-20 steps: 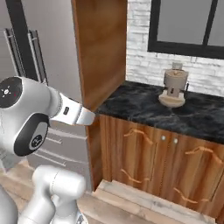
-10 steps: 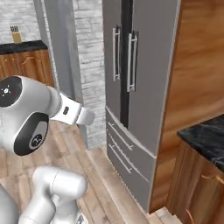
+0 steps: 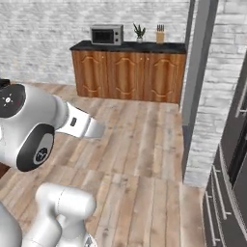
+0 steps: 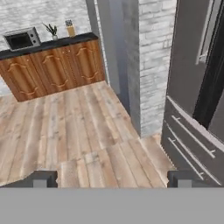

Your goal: Clear the mugs and bowl far away from the sink.

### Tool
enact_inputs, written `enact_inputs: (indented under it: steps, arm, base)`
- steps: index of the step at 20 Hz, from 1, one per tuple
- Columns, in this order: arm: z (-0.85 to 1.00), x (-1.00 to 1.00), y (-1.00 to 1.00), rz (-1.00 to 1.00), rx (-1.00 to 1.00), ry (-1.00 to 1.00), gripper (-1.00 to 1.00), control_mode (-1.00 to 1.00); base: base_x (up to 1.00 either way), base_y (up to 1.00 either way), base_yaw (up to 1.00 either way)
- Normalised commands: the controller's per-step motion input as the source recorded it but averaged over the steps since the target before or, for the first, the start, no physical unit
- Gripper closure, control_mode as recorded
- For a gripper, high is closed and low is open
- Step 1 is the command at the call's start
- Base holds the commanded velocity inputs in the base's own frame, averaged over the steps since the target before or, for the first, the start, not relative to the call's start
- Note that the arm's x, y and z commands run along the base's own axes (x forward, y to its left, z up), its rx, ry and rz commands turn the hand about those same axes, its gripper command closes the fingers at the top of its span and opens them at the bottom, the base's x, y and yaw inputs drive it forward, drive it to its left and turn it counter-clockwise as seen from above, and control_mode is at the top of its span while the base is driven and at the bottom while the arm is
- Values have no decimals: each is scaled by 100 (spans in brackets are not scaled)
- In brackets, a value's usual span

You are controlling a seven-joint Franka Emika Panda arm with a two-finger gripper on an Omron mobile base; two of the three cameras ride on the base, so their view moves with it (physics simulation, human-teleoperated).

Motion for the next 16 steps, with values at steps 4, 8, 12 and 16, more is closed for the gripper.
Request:
enact_inputs:
  steps: [4,8,12,16]
  arm:
    - [0,0,0,0,0,0,-100,100]
    - [0,0,0,0,0,0,-100,100]
    - [0,0,0,0,0,0,-100,100]
    - [0,0,0,0,0,0,-100,100]
  base:
    - [-20,67,87]
    - [-10,100,51]
    - [8,100,19]
    - [62,100,2]
